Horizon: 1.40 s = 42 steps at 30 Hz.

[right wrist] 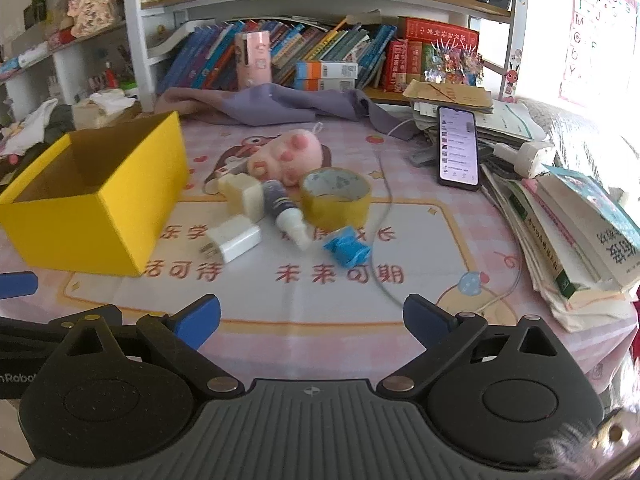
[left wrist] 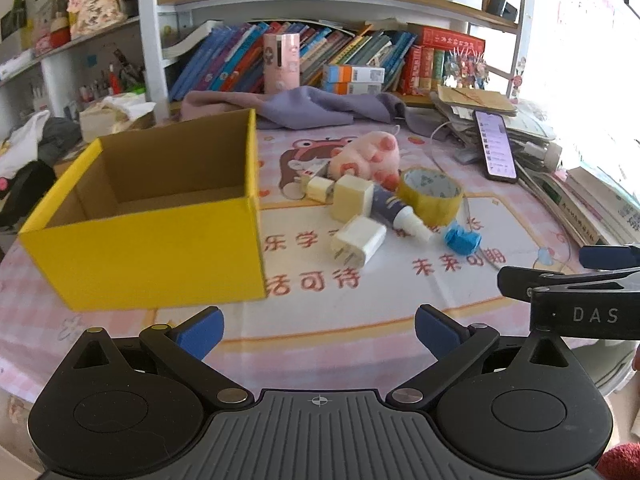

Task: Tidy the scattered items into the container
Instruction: 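Grasp the white charger with the left tool while the right tool grasps the blue packet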

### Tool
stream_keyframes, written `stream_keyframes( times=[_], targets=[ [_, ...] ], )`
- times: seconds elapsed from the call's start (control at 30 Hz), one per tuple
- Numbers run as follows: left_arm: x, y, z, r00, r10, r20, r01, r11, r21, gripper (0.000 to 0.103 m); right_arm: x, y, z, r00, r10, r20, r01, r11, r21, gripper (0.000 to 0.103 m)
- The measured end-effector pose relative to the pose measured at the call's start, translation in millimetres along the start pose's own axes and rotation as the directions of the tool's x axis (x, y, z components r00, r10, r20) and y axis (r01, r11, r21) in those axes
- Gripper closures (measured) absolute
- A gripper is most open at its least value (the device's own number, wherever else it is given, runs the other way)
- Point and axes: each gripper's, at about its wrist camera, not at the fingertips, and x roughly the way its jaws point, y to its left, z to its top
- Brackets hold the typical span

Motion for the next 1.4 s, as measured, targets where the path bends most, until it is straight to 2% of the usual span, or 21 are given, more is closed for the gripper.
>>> stream_keyframes(
  times=[0.13,0.27,0.43,0.63,0.87,1.03,1.2,1.4],
  targets=[
    [16,-11,13,1.0,0.016,0.0,-0.016,1.0,0.003,0.001,18,-11,15,0.999,0.022,-0.026,-0.022,1.0,-0.02,0.008],
    [35,-22,24,1.0,0.015,-0.018,-0.015,1.0,-0.005,0.012,39,-25,30,0.997,0.059,-0.049,-0.061,0.997,-0.041,0.017],
    [56,-37,39,0.999,0.023,-0.037,-0.024,1.0,-0.011,0.021,69,-43,47,0.983,0.139,-0.121,-0.146,0.988,-0.049,0.044],
    [91,-56,55,0.995,0.066,-0.078,-0.064,0.998,0.017,0.021,105,-58,65,0.961,0.209,-0.182,-0.226,0.971,-0.079,0.054],
    [132,-50,64,0.98,0.116,-0.163,-0.128,0.99,-0.063,0.022,152,-65,79,0.908,0.304,-0.288,-0.346,0.933,-0.104,0.06],
    [152,-52,64,0.971,0.121,-0.207,-0.141,0.986,-0.087,0.022,174,-62,82,0.869,0.344,-0.356,-0.415,0.898,-0.145,0.063],
    [166,-54,62,0.961,0.126,-0.247,-0.155,0.983,-0.102,0.022,181,-58,83,0.866,0.344,-0.364,-0.441,0.868,-0.229,0.063],
    [174,-54,62,0.956,0.138,-0.259,-0.172,0.978,-0.114,0.022,182,-61,84,0.885,0.31,-0.347,-0.419,0.856,-0.303,0.061]
  ],
)
